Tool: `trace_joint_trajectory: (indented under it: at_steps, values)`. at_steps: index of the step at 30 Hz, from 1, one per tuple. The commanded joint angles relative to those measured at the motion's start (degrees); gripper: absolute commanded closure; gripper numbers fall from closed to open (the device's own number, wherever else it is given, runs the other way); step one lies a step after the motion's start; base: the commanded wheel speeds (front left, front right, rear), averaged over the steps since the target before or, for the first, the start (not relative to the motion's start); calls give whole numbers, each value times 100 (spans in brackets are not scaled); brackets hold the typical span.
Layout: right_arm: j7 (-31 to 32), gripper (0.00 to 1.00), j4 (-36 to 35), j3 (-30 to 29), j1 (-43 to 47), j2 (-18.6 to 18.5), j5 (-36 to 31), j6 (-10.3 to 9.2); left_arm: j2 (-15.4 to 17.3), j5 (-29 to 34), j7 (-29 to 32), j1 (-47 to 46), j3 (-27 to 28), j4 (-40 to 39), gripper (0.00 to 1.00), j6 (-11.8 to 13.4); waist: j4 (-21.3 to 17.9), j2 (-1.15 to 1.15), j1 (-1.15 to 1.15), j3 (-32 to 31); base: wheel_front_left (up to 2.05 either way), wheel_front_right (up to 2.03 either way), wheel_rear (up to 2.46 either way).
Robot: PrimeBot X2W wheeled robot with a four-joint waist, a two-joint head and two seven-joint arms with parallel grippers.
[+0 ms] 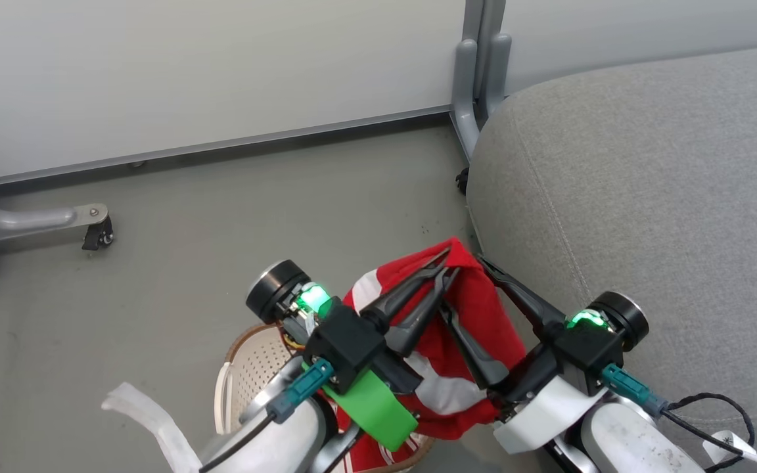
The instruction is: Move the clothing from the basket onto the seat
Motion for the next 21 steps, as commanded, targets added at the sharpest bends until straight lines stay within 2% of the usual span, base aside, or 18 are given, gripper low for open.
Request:
trace_joint_trajectory:
  at_steps: [1, 4, 5, 7, 12, 21]
  values:
    - [-16, 0, 80, 37, -41, 33, 68, -4, -59, -50, -7, -101, -13, -82, 100, -30, 59, 0, 0, -42, 0, 0, 0]
    - [-15, 0, 466, 125, 20, 48, 114, -4, -87, -96, -24, -137, -13, -234, 100, -3, 120, 0, 0, -74, 0, 0, 0]
    - [-16, 11, 605, 130, 46, 52, 95, -4, -98, -89, -27, -147, -6, -264, 100, 13, 146, 0, 0, -79, 0, 0, 0]
    - [-17, 100, 872, 174, 104, 92, 41, -4, -103, -78, -47, -150, 31, -303, 100, 66, 196, 0, 0, -78, 0, 0, 0]
    - [-16, 100, 1193, 201, 201, 230, 74, -4, -11, -132, -12, -111, 83, -182, 100, 117, 209, 0, 0, -31, 0, 0, 0]
    - [-16, 100, 1100, 147, 237, 330, 150, -4, 24, -155, -67, -131, 87, 141, 100, 168, 123, 0, 0, 106, 0, 0, 0]
